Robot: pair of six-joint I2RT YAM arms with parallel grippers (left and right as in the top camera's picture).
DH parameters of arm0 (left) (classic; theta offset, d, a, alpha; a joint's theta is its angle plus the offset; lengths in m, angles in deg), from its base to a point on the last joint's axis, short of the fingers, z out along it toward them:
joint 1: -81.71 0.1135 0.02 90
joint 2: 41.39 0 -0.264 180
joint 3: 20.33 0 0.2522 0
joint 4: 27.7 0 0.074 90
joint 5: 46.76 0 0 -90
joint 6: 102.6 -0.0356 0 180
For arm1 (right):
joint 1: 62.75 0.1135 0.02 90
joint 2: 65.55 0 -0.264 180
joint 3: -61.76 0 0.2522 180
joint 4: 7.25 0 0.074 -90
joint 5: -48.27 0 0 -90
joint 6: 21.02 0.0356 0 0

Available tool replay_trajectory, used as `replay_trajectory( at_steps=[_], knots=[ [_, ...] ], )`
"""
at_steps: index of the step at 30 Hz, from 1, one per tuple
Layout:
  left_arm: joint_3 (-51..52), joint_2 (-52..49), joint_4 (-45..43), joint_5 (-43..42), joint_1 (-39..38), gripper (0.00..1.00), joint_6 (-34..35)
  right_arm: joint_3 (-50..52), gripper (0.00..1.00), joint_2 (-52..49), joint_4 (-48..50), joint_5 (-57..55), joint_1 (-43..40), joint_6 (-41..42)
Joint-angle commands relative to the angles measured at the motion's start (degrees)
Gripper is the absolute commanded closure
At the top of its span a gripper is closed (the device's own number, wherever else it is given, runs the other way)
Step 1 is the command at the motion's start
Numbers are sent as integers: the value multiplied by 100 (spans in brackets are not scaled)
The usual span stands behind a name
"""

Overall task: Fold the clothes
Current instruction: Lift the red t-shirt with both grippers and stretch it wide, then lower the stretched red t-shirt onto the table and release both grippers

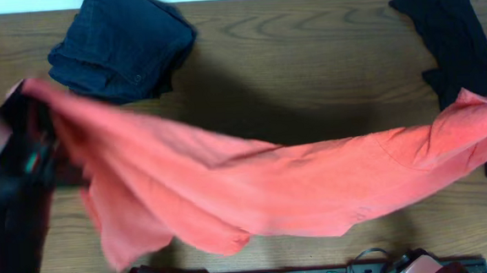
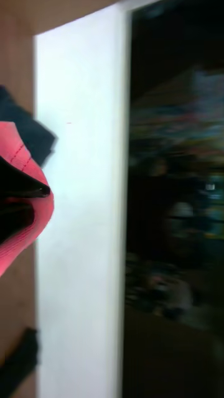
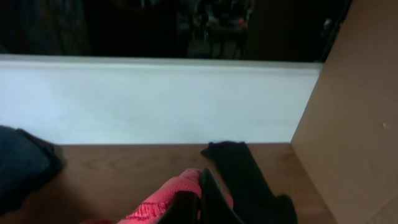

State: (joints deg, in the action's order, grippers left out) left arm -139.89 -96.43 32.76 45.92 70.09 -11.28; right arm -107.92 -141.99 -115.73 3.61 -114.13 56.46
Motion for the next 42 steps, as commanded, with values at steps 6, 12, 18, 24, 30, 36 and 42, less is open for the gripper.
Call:
replay_trajectory(
  at_steps=[6, 12, 18, 24, 30, 36, 42],
  knots=[
    [-63, -1408, 42, -11, 35, 94, 31, 136, 99, -1104, -254, -101, 94, -433],
    [-63, -2492, -107, -13, 35, 94, 52, 186, 99, -2149, -70, -824, 909, -553],
    [-63, -3499, -654, -9, 35, 94, 52, 186, 99, -3281, 603, -1537, 1864, -376],
    [-63, -4454, -1469, -11, 35, 94, 52, 186, 99, -4417, 1427, -2017, 2516, -142],
    [-63, -5377, -2155, -11, 35, 94, 52, 186, 99, -5337, 2046, -2142, 2946, -116],
    [-63, -6231, -2793, -13, 28, 94, 52, 186, 99, -6126, 2625, -2474, 3357, 26],
    [-63, -6922, -3464, -11, 31, 94, 52, 186, 99, -6795, 3211, -2566, 3637, 186]
  ],
)
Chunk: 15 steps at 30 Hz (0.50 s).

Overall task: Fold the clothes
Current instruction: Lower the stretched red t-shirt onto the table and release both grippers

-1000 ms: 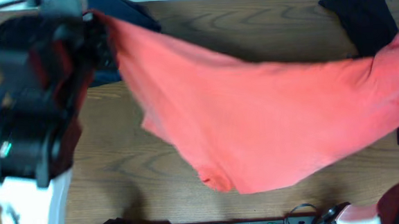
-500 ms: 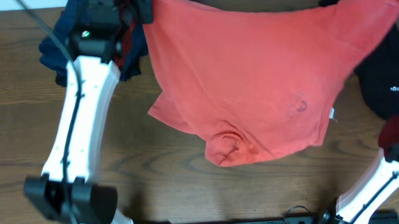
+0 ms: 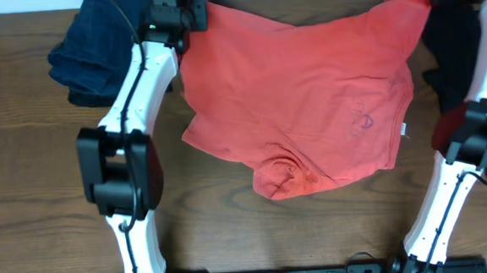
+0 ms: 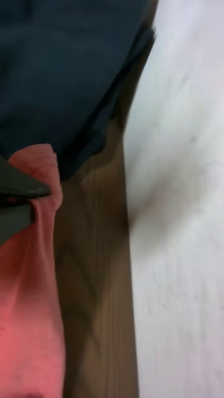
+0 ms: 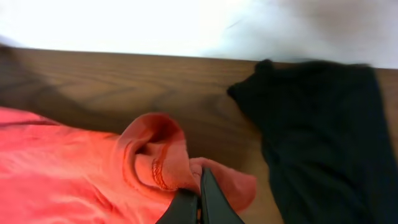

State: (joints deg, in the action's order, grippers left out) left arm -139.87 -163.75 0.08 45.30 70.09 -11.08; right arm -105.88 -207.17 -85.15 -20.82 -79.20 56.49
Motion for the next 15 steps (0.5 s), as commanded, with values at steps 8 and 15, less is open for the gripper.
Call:
replay_trajectory(
  at_steps=[8, 15],
  knots=[
    [-63, -765, -1025, 50, 31, 94, 76, -17, 99, -1099, 1082, -459, 396, 505],
    [-63, -1119, -1792, 50, 31, 94, 76, -15, 99, -1368, 1757, -765, 452, 833]
  ],
)
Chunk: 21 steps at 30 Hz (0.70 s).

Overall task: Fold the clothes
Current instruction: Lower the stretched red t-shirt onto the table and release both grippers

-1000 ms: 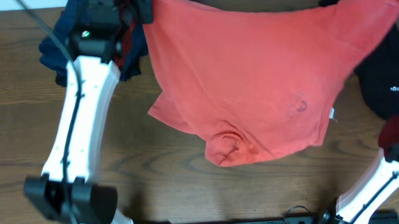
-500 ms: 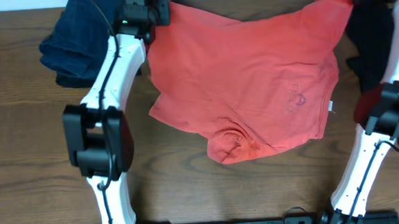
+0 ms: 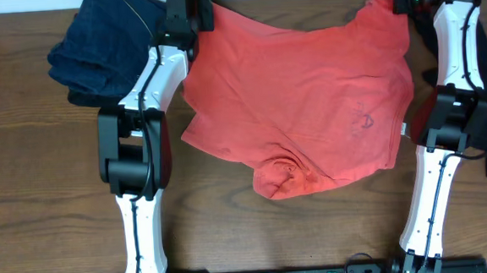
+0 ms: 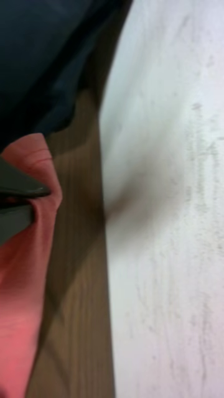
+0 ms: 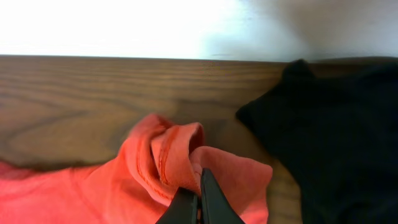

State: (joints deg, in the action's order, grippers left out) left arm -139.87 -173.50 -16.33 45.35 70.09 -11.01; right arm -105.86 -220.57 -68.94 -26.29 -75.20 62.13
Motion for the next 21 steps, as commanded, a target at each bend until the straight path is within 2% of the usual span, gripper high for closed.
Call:
replay_trajectory(
  at_steps=[1, 2, 3, 4, 5, 6, 7, 14, 17, 21],
  knots=[
    [-63, -162, -238, 46, 31, 93, 70, -17, 99, -28, 192, -256, 50, 284],
    [-66, -162, -308, 46, 31, 91, 68, -20, 99, -24, 240, -337, 50, 350],
    [-66, -162, -400, 46, 31, 85, 66, -26, 94, -11, 291, -433, 46, 404],
    [-68, -155, -476, 46, 31, 70, 68, -33, 71, 0, 297, -474, 39, 407],
    [-74, -127, -549, 46, 31, 46, 63, -33, 32, 28, 289, -494, 33, 409],
    [-83, -92, -564, 48, 31, 24, 52, -33, 1, 66, 236, -492, 24, 409],
    [-96, -37, -538, 48, 31, 0, 35, -33, 1, 120, 162, -492, 15, 409],
    [-98, 887, 339, 46, 42, 2, 20, -33, 1, 953, -560, -492, -24, 407],
    [-98, 1552, 1270, 37, 17, 2, 22, -33, 1, 1534, -1001, -444, -9, 479],
    [-98, 2531, 2975, -2, -74, 2, 22, -33, 1, 2378, -1971, 4, 22, 555]
  ],
)
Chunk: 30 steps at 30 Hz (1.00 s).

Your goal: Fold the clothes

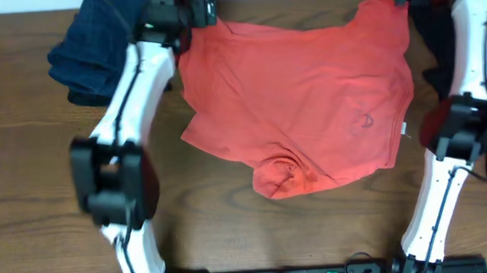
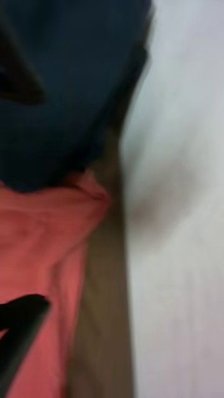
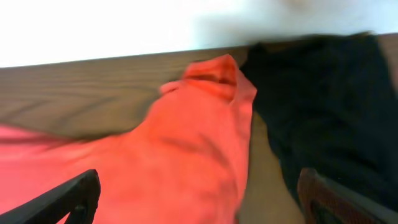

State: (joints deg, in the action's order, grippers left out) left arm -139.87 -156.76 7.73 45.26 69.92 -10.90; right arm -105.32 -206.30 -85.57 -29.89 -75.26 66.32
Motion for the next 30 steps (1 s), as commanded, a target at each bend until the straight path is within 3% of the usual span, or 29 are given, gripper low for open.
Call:
replay_trajectory(
  at_steps=[1, 9, 13, 18, 28, 30],
  knots=[
    [-98, 1084, 999, 7, -74, 2, 13, -87, 1, 1176, -660, 485, 33, 133],
    [-94, 1934, 4321, 9, -76, 2, 284, -85, 1, 1891, -2997, 514, 125, 87],
    [313, 1891, 4944, 7, -76, 2, 341, 28, 1, 1884, -3274, 511, 208, 26],
    [1401, 1891, 4470, -48, -66, 2, 734, 90, 1, 1878, -3274, 511, 328, 26],
    [3613, 1891, 2184, -295, -28, 0, 1950, 120, 7, 1878, -3274, 511, 503, 33],
    [3832, 1888, 1915, -291, -28, 5, 1967, 120, 8, 1878, -3274, 511, 525, 50]
  ],
)
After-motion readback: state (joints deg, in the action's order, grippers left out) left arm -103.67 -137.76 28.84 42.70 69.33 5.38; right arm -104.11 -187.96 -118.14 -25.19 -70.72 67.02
